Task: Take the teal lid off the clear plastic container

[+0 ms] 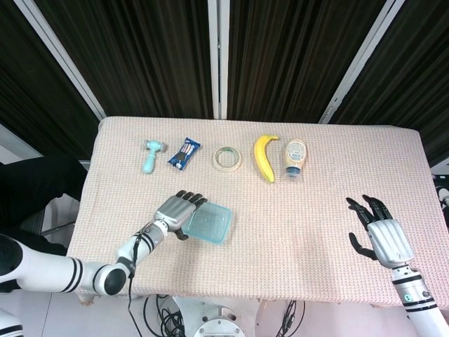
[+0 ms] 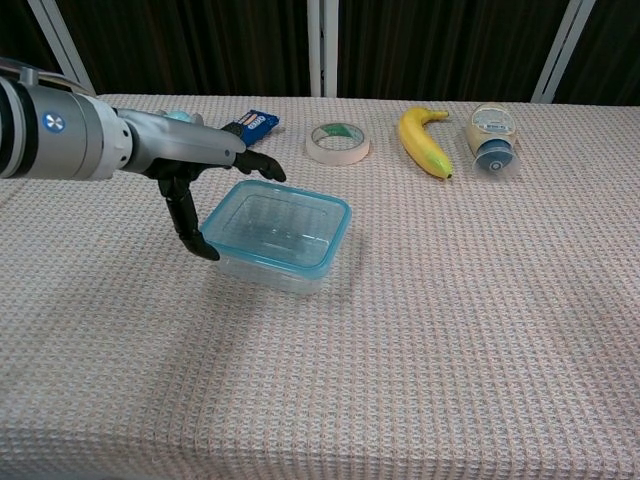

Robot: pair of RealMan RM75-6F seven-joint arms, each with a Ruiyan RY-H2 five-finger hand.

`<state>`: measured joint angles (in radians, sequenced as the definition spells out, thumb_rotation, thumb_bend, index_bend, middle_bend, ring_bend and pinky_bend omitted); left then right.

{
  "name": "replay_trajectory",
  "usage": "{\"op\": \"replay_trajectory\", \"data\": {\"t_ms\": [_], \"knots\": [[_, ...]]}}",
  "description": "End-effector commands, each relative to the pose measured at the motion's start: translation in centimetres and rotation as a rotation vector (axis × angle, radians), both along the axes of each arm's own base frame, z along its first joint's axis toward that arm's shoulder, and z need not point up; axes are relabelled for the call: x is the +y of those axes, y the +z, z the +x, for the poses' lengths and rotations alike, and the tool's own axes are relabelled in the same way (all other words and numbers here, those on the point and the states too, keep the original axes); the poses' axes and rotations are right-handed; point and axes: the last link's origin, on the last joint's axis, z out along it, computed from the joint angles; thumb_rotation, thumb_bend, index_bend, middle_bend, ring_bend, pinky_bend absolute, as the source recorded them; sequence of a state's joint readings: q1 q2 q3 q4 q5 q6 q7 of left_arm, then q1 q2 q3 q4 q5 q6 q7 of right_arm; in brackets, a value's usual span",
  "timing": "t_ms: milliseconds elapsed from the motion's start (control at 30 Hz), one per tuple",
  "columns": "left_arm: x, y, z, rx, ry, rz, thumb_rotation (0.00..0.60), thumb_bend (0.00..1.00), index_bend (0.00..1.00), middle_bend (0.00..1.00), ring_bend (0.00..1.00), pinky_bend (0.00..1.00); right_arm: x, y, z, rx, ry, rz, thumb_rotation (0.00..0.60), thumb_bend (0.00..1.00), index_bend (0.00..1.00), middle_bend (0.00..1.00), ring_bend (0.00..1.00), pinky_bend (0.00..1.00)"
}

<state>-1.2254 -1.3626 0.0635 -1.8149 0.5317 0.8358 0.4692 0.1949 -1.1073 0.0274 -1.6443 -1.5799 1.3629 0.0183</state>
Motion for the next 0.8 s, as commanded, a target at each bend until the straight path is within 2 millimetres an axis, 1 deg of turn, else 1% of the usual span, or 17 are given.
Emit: {"op": "replay_trajectory", "data": {"t_ms": [33,367,600,667,700,767,800], "knots": [[0.3,-0.3,-0.1,0.008,0.009,0.003,0.6,0.17,0.0,0.0,0.0,0.0,-0.1,0.2,0.2,0.004,0.007,-0.007,0.6,0.38,0.03,0.23,0.0,0.1],[0.6,-0.5,0.1,0.016,0.017,-0.006,0.6,0.17,0.0,0.0,0.0,0.0,-0.1,0.2,0.3,0.007,-0.001,-0.005,0.6,0.38,0.03,0.23,0.0,0.1],[0.3,-1.1,0.4,0.015,0.035,-0.054,0.6,0.16,0.0,0.0,0.0,0.0,-0.2,-0.6,0.5,0.005,0.009,0.034,0.6,0.38,0.03,0.24,0.0,0.12],[0.5,-1.3,0.6,0.011,0.039,-0.048,0.6,0.15,0.01,0.0,0.0,0.04,-0.4,-1.1,0.7,0.001,0.025,0.051,0.6,0.38,0.03,0.24,0.01,0.13],[0.7,-1.5,0.8,0.006,0.04,-0.039,0.6,0.15,0.02,0.02,0.0,0.07,-0.4,-1.4,0.8,-0.005,0.034,0.062,0.6,0.38,0.04,0.25,0.02,0.14],[0.9,-1.8,1.1,-0.008,0.048,-0.03,0.6,0.15,0.08,0.08,0.02,0.15,-0.5,-2.3,1.3,-0.022,0.064,0.1,0.6,0.38,0.05,0.27,0.04,0.16],[1.0,-1.9,1.3,-0.017,0.053,-0.026,0.6,0.15,0.11,0.11,0.04,0.18,-0.6,-2.8,1.6,-0.031,0.084,0.118,0.6,0.38,0.08,0.29,0.06,0.18]]}}
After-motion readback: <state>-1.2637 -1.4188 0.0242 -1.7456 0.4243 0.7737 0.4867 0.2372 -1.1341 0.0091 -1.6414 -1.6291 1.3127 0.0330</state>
